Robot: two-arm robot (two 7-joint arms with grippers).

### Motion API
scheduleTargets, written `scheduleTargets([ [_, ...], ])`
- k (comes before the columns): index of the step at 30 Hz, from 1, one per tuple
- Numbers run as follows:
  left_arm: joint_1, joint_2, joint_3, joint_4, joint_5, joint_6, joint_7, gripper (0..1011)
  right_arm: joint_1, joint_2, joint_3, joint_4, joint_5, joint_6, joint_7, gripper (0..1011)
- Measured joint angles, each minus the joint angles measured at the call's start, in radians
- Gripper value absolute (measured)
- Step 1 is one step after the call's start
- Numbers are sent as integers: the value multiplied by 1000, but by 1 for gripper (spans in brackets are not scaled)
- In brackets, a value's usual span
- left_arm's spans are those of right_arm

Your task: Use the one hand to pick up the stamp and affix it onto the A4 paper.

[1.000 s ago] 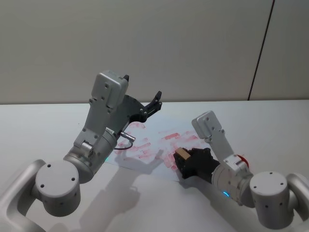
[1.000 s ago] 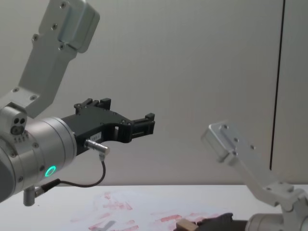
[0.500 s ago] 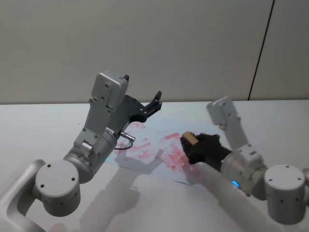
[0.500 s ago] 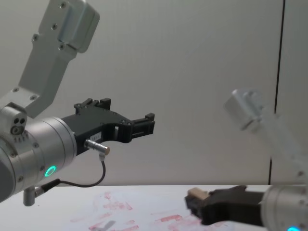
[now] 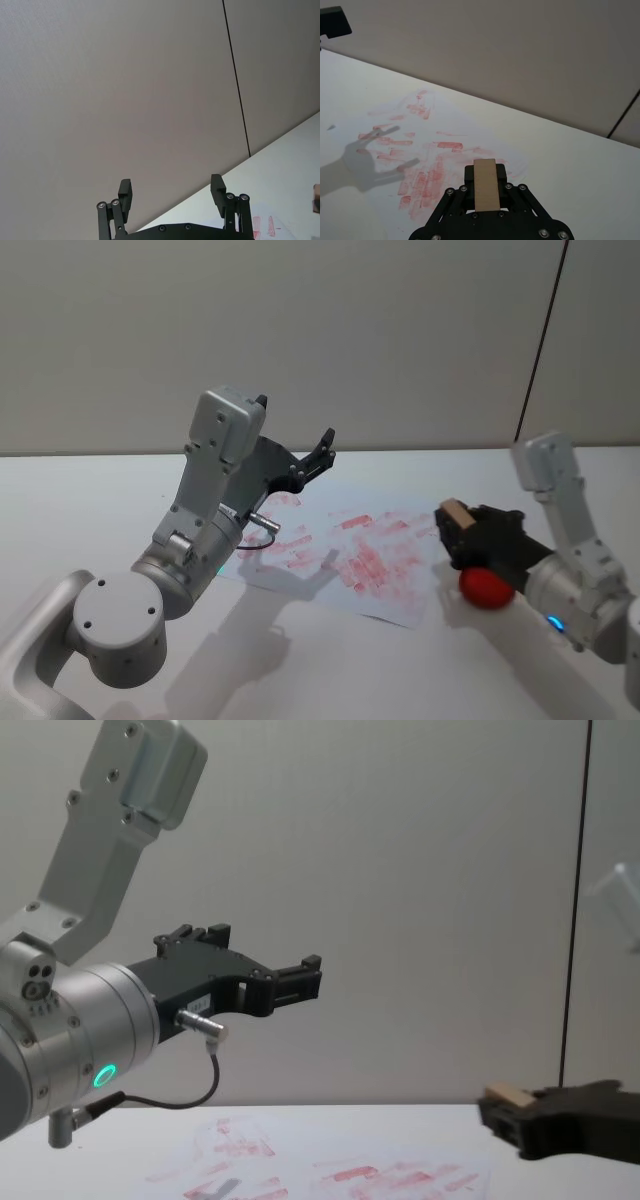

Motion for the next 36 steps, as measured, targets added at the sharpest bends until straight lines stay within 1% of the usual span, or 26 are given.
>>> scheduleTargets([
  [7, 0, 0, 0, 0, 0, 0, 0, 1001, -27, 31, 18, -23, 14, 2, -12, 219],
  [14, 0, 0, 0, 0, 0, 0, 0, 1002, -45, 53, 29, -23, 17, 9, -15, 220],
  [23, 0, 0, 0, 0, 0, 0, 0, 1001, -47, 58, 30, 13, -2, 15, -11, 220],
  [36, 0, 0, 0, 0, 0, 0, 0, 1001, -27, 45, 17, 85, -48, 16, 1, 220],
])
